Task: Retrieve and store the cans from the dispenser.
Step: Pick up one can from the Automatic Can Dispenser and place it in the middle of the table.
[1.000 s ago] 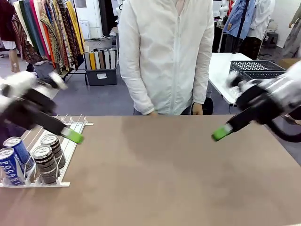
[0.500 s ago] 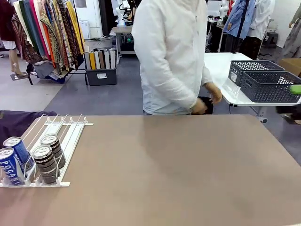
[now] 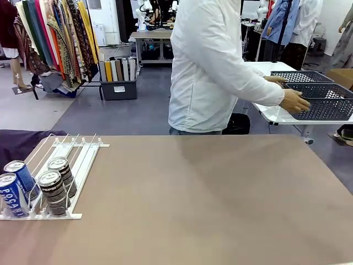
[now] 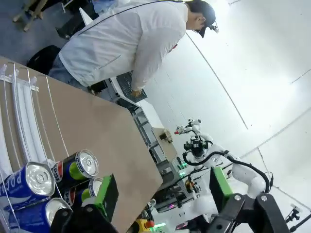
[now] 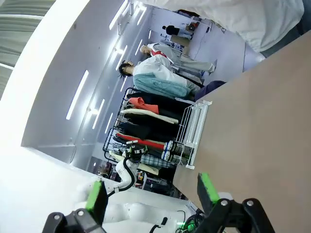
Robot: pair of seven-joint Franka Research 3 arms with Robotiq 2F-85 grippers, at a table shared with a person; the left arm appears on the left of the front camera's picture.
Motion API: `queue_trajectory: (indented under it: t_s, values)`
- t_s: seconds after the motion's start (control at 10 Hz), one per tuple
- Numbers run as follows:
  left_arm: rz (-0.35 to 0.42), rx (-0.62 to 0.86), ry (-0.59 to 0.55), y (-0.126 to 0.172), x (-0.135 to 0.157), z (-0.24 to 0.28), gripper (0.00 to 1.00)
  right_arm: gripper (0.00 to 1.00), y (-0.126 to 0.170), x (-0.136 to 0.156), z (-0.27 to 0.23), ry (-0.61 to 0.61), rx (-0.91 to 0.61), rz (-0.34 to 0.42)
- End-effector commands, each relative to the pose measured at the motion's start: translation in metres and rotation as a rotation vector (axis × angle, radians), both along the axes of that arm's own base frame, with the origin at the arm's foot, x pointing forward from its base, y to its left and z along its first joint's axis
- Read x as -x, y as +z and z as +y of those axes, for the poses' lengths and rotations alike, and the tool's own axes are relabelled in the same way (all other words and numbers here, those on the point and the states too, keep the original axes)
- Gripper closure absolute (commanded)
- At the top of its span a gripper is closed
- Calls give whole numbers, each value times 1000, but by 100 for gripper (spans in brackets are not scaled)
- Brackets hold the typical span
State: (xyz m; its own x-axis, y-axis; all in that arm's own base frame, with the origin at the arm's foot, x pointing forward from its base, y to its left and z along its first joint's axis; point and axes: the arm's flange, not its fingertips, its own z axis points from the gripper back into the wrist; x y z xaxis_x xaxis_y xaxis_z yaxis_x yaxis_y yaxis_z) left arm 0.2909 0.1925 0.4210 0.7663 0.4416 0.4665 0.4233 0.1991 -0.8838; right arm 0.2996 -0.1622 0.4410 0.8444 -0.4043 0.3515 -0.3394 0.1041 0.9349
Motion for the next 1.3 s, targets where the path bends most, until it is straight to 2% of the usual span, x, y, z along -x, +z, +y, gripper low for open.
queue_trajectory:
  t_s: [0.0,0.6,0.8,1.0,1.1,1.2]
  values:
    - [-4,22,-40,-1,6,-2,0,0,7,3,-1,4,-6,-2]
    - [9,20,-33,-1,4,-3,0,0,7,3,-1,4,-6,-2]
    - [225,-422,-134,47,2,-48,0,0,7,3,-1,4,-6,-2]
    - [419,-788,-174,82,-5,-108,0,0,7,3,-1,4,-6,-2]
    - [504,-912,-120,88,-14,-136,0,0,7,3,-1,4,-6,-2]
    - [541,-1011,-115,89,-22,-163,0,0,7,3,-1,4,-6,-2]
